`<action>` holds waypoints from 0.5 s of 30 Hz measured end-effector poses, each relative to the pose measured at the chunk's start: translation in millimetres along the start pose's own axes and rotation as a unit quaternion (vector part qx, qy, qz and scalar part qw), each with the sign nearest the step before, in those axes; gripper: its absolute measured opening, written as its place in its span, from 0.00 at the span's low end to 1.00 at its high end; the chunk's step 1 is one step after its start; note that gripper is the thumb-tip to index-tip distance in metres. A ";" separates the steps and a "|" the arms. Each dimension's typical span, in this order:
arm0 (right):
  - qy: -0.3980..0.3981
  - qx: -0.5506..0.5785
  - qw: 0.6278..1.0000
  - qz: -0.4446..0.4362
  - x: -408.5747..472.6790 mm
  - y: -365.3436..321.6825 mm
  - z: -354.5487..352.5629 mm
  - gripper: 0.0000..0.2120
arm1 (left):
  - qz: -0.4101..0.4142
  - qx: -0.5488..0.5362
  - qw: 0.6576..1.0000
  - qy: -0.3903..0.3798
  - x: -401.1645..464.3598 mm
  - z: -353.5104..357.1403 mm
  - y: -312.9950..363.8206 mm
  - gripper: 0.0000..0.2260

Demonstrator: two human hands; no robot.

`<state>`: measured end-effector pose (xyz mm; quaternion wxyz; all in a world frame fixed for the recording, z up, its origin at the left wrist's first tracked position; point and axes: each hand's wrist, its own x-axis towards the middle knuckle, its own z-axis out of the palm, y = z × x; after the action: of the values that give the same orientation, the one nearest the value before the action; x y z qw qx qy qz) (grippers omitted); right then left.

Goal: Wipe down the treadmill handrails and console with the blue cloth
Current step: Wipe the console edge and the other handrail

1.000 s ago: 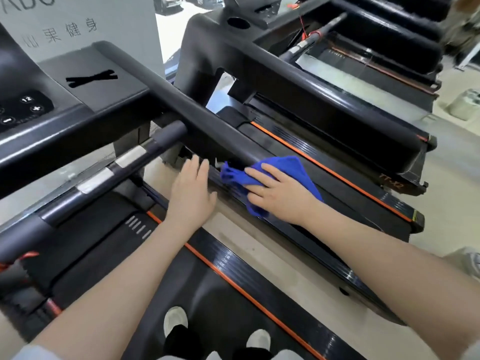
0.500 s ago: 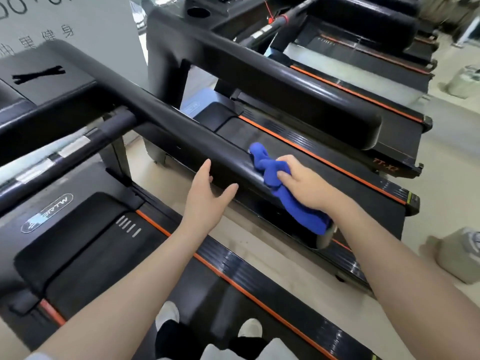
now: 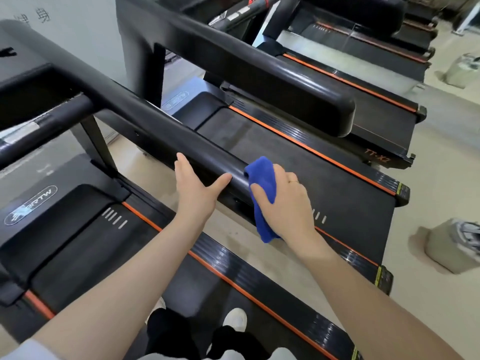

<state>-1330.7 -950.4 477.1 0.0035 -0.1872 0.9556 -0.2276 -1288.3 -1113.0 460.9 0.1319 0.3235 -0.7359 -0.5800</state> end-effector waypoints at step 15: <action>-0.213 0.662 0.633 0.340 -2.2 57.8 28.4 0.10 | 0.012 0.024 0.999 0.034 4.3 3.6 -4.8 0.46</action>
<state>-1346.6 -914.2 426.2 0.4072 0.1609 0.5167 -0.7358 -1292.0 -1113.5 454.5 0.1561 0.3368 -0.7486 -0.5494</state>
